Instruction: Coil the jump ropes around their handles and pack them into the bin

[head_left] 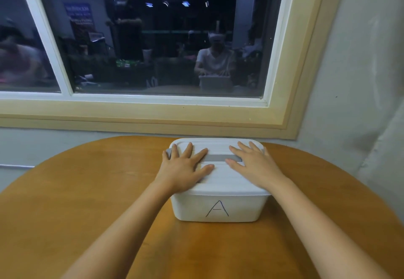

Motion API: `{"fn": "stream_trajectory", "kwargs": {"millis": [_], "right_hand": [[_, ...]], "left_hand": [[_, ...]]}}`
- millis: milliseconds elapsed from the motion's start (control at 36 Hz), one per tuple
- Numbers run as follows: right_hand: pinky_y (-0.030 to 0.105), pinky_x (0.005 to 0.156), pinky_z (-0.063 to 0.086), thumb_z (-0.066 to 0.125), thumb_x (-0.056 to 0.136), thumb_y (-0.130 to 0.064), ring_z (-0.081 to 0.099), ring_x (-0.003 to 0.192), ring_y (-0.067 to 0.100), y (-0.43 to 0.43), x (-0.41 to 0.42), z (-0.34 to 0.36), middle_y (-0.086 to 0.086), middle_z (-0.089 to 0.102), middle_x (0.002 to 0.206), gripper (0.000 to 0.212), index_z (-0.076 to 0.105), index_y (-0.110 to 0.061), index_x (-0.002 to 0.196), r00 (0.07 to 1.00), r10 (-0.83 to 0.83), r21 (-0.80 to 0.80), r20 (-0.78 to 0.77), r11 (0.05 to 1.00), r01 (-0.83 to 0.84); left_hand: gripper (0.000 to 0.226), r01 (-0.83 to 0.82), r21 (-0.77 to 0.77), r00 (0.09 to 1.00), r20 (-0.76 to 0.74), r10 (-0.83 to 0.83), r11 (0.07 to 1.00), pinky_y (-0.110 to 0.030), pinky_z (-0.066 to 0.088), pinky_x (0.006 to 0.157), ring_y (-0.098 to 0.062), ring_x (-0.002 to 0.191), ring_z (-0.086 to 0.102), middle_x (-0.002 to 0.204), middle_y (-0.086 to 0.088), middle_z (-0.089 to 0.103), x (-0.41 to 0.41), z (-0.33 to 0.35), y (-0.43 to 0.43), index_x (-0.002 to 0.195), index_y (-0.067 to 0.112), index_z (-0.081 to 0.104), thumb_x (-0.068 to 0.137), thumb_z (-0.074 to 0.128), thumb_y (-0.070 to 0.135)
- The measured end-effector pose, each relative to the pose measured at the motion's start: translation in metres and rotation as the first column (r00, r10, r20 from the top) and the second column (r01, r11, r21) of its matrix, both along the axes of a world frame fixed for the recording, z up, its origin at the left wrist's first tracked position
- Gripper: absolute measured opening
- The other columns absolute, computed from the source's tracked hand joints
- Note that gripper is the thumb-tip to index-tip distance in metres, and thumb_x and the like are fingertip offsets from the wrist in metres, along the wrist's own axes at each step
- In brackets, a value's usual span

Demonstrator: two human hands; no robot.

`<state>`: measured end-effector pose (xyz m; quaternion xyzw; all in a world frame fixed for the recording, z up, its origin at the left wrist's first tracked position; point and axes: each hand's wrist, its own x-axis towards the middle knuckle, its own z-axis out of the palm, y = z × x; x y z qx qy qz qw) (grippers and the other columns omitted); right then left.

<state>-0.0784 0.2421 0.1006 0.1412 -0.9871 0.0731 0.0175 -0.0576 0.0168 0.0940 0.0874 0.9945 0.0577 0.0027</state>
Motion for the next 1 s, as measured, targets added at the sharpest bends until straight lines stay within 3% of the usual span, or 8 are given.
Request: {"fn": "stream_trajectory", "kwargs": {"millis": [111, 250, 500, 639, 722, 806, 917, 1000], "right_hand": [[0.047, 0.121, 0.011, 0.023, 0.100, -0.064, 0.014, 0.151, 0.025, 0.000, 0.012, 0.000, -0.007, 0.015, 0.165, 0.060, 0.025, -0.038, 0.154, 0.999, -0.010, 0.001, -0.051, 1.000, 0.010], [0.050, 0.121, 0.009, 0.022, 0.097, -0.069, 0.013, 0.151, 0.028, 0.003, 0.022, 0.001, -0.006, 0.011, 0.166, 0.066, 0.021, -0.039, 0.155, 0.999, -0.016, 0.022, -0.029, 1.000, 0.017], [0.050, 0.121, 0.008, 0.023, 0.098, -0.068, 0.012, 0.151, 0.028, 0.004, 0.021, 0.003, -0.005, 0.012, 0.166, 0.064, 0.022, -0.040, 0.155, 1.000, -0.008, 0.008, 0.003, 1.000, 0.008], [0.049, 0.121, 0.010, 0.024, 0.097, -0.068, 0.014, 0.151, 0.026, 0.006, 0.015, 0.003, -0.005, 0.015, 0.165, 0.063, 0.025, -0.040, 0.154, 1.000, 0.007, 0.000, 0.004, 1.000, -0.007], [0.049, 0.121, 0.012, 0.025, 0.097, -0.068, 0.016, 0.150, 0.025, 0.005, 0.013, 0.004, -0.005, 0.017, 0.165, 0.063, 0.027, -0.039, 0.153, 1.000, 0.012, 0.001, 0.006, 1.000, -0.012], [0.048, 0.120, 0.014, 0.027, 0.097, -0.068, 0.018, 0.149, 0.024, 0.004, 0.010, 0.007, -0.005, 0.020, 0.164, 0.064, 0.029, -0.037, 0.153, 0.999, 0.038, 0.000, 0.006, 0.999, -0.038], [0.044, 0.122, 0.010, 0.029, 0.096, -0.069, 0.014, 0.151, 0.022, 0.006, 0.000, 0.012, -0.009, 0.016, 0.164, 0.064, 0.030, -0.038, 0.152, 0.995, 0.094, -0.016, 0.022, 0.995, -0.094], [0.043, 0.123, 0.004, 0.023, 0.091, -0.074, 0.006, 0.152, 0.018, 0.008, -0.021, 0.018, -0.013, 0.012, 0.164, 0.070, 0.027, -0.041, 0.153, 0.991, 0.133, 0.019, 0.024, 0.991, -0.133]], "left_hand": [[0.064, 0.016, 0.053, 0.998, -0.066, -0.012, 0.998, -0.055, -0.004, 0.117, -0.034, 0.151, -0.003, 0.165, 0.003, 0.011, 0.009, 0.000, -0.001, 0.154, 0.046, 0.017, 0.095, 0.019, 0.071], [0.058, 0.068, 0.134, 0.984, -0.170, -0.045, 0.989, -0.048, 0.007, 0.118, -0.025, 0.146, 0.018, 0.150, 0.008, 0.036, 0.016, -0.001, -0.004, 0.150, 0.037, 0.036, 0.098, 0.029, 0.063], [0.056, 0.098, 0.174, 0.984, -0.166, -0.069, 0.980, -0.046, 0.016, 0.116, -0.024, 0.138, 0.030, 0.132, 0.011, 0.047, 0.010, -0.002, -0.006, 0.145, 0.034, 0.044, 0.098, 0.031, 0.062], [0.089, 0.118, 0.179, 0.982, -0.164, -0.089, 0.977, -0.045, 0.019, 0.114, -0.022, 0.136, 0.034, 0.132, 0.010, 0.049, 0.006, -0.001, -0.007, 0.143, 0.033, 0.046, 0.076, 0.008, 0.078], [0.083, 0.117, 0.163, 0.983, -0.160, -0.091, 0.980, -0.045, 0.017, 0.115, -0.021, 0.137, 0.033, 0.132, 0.010, 0.049, 0.004, 0.000, -0.005, 0.143, 0.032, 0.046, 0.080, 0.013, 0.075], [0.085, 0.153, 0.148, 0.976, -0.176, -0.126, 0.977, -0.043, 0.022, 0.112, -0.017, 0.128, 0.042, 0.119, 0.012, 0.050, -0.001, 0.001, -0.007, 0.139, 0.032, 0.049, 0.078, 0.010, 0.076], [0.086, 0.190, 0.050, 0.972, -0.153, -0.181, 0.981, -0.045, 0.016, 0.117, -0.016, 0.138, 0.033, 0.143, 0.011, 0.045, -0.014, 0.004, -0.006, 0.140, 0.036, 0.044, 0.075, 0.006, 0.076], [0.079, 0.219, -0.042, 0.955, -0.195, -0.223, 0.975, -0.053, 0.013, 0.119, -0.015, 0.142, 0.032, 0.149, 0.012, 0.043, -0.041, 0.007, -0.005, 0.140, 0.040, 0.044, 0.079, 0.011, 0.077]]}}
